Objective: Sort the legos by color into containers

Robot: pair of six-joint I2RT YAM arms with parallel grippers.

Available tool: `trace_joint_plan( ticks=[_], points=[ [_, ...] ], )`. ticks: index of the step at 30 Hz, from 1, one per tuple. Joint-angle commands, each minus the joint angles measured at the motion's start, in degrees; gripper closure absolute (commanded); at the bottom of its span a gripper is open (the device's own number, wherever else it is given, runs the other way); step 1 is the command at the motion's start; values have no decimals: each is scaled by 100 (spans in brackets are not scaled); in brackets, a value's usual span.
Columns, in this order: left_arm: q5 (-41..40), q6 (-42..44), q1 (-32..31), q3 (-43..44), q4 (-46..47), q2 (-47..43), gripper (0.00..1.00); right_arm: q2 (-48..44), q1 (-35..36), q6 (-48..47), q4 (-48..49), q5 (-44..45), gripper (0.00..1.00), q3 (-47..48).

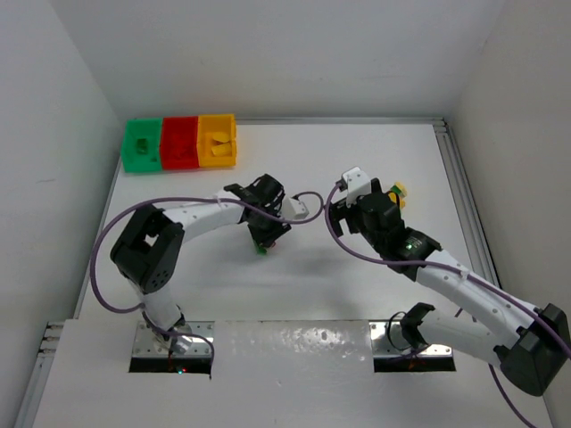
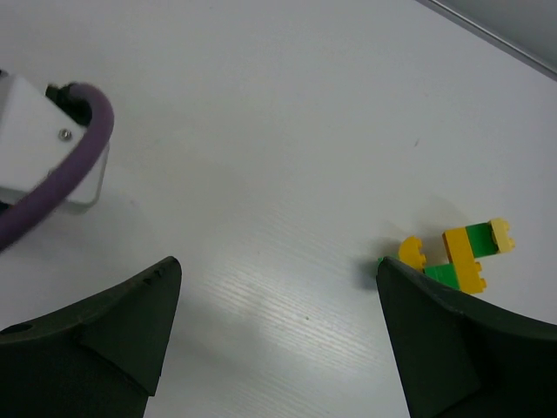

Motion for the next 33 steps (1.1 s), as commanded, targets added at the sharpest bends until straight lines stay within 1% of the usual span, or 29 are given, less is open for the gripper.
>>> trace_joint_plan(
  ticks=[1, 2, 4, 5, 6, 7, 8, 10, 11, 12, 13, 15, 16, 18, 19, 20, 26, 30, 33],
  points=[
    [320, -461, 229, 557, -9, -67, 100, -28, -20, 38, 193, -139, 9, 59],
    [364, -601, 430, 828, -27, -67, 100, -46, -11, 64, 263, -148, 9, 24],
    [505, -1242, 746, 1189, -44, -58, 100, -63, -20, 187, 412, -183, 9, -2],
    [531, -1583, 1122, 1600, -27, -41, 100, -81, -20, 248, 483, -192, 10, -29],
    [514, -2300, 1309, 1821, -1, -41, 100, -98, -20, 458, 596, -227, 10, -46],
    [488, -2621, 1450, 2015, -9, -23, 100, -99, -20, 582, 946, -436, 11, -81],
    [314, -3007, 1599, 2391, -18, -40, 100, -64, -20, 679, 1114, -682, 13, -125],
    [137, -3326, 1601, 2666, 34, -111, 100, 269, -20, 776, 1501, -1279, 14, -12],
    [180, -3440, 1592, 2824, 87, -163, 100, 471, -20, 959, 1546, -1769, 15, 293],
    [189, -3668, 1592, 2904, 79, -155, 100, 690, -20, 1091, 1555, -1931, 15, 505],
    [206, -3757, 1592, 3070, 44, -146, 100, 1154, -20, 1188, 1538, -2202, 16, 942],
    [207, -3959, 1592, 3168, -106, -102, 100, 1717, -11, 1364, 1651, -2398, 16, 1314],
    [215, -3995, 1592, 3142, -97, -111, 100, 1843, -11, 1435, 1826, -2451, 15, 1472],
    [215, -4144, 1592, 3098, -88, -137, 100, 2045, -11, 1690, 2265, -2495, 12, 1483],
    [250, -4162, 1592, 3081, -80, -155, 100, 2229, -11, 1751, 2624, -2521, 12, 1518],
    [303, -4223, 1592, 3072, -71, -164, 100, 2317, -11, 1839, 2723, -2565, 12, 1553],
    [514, -4303, 1583, 3300, -44, -129, 100, 2950, -2, 2015, 2742, -2548, 12, 1984],
    [637, -4338, 1583, 3248, -79, -120, 100, 3241, -2, 2130, 3102, -2574, 13, 2071],
    [707, -4355, 1583, 3204, -71, -155, 100, 3548, -2, 2217, 3067, -2583, 14, 2343]
  ],
)
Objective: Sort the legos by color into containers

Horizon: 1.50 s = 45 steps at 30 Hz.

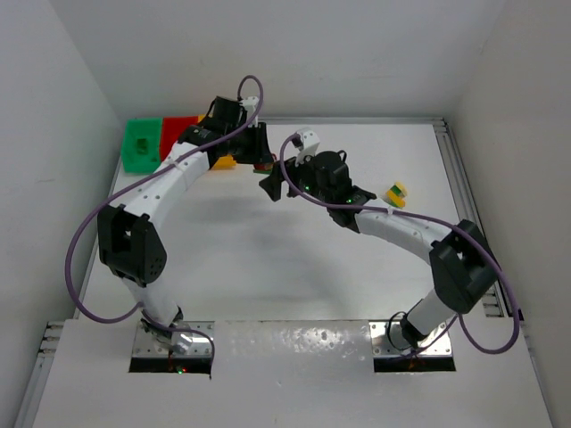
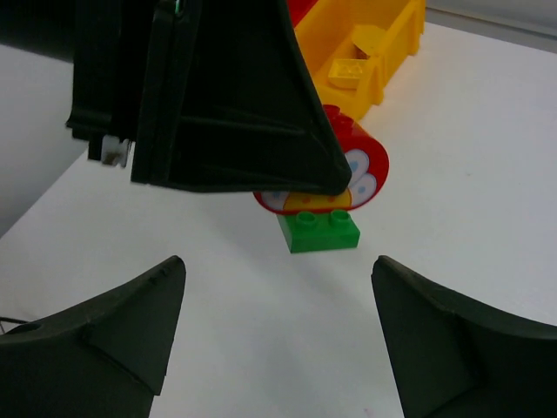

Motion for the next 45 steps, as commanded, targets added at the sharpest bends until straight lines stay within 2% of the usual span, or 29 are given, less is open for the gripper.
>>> trace_joint_plan(
  ticks=[1, 7, 8, 9, 17, 20, 21, 24, 32, 39, 45],
  points=[
    [181, -102, -24, 161, 78, -166, 100, 292, -7, 268, 527, -72, 15, 440],
    [207, -76, -23, 196, 95, -219, 100, 600, -7, 313, 792, -168, 22, 651],
    [216, -67, -24, 205, 96, -227, 100, 635, 2, 286, 774, -186, 24, 669],
    [207, -49, -24, 222, 96, -236, 100, 696, 2, 286, 826, -194, 32, 661],
    [321, -40, -24, 117, 78, -271, 100, 794, -7, 260, 1073, -98, 54, 652],
    [339, -32, -15, 117, 87, -280, 100, 820, -7, 286, 1117, -54, 70, 643],
    [339, -23, -23, 108, 87, -280, 100, 820, -7, 295, 1126, -54, 81, 643],
    [330, -23, -24, 56, 87, -298, 100, 803, -7, 339, 1152, -63, 100, 608],
    [-302, 240, 12, 433, 96, -157, 100, 566, 2, 101, 581, -309, 100, 55],
    [-83, 232, 21, 908, 104, 80, 100, 223, 2, 23, 467, -160, 100, -640],
    [-407, 372, 108, 961, 95, 133, 100, 73, 2, 13, 466, -115, 100, -834]
  ],
)
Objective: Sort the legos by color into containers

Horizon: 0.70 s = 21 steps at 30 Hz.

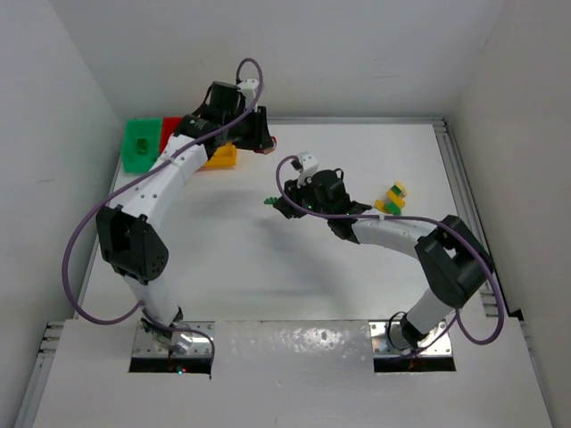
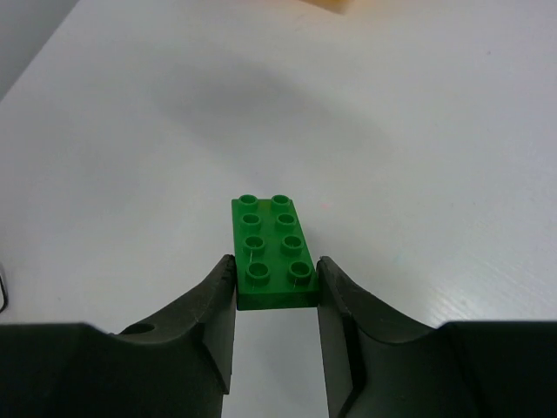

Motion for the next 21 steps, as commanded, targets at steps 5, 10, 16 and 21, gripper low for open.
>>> trace_joint_plan(
  ticks=[5, 10, 16, 21],
  points=[
    [-1641, 558, 1382, 208, 565, 299, 100, -719, 24, -124, -28, 48, 100, -42],
    [-1607, 1023, 2503, 33, 1285, 555, 100, -1107, 33, -204, 33, 232, 100, -332],
    [-1563, 1911, 2635, 455, 1514, 1345, 99, -1213, 24, -318, -81, 268, 100, -324],
    [-1746, 2026, 2653, 674, 1857, 1978, 95, -1213, 24, -379, -134, 251, 100, -175]
  ],
)
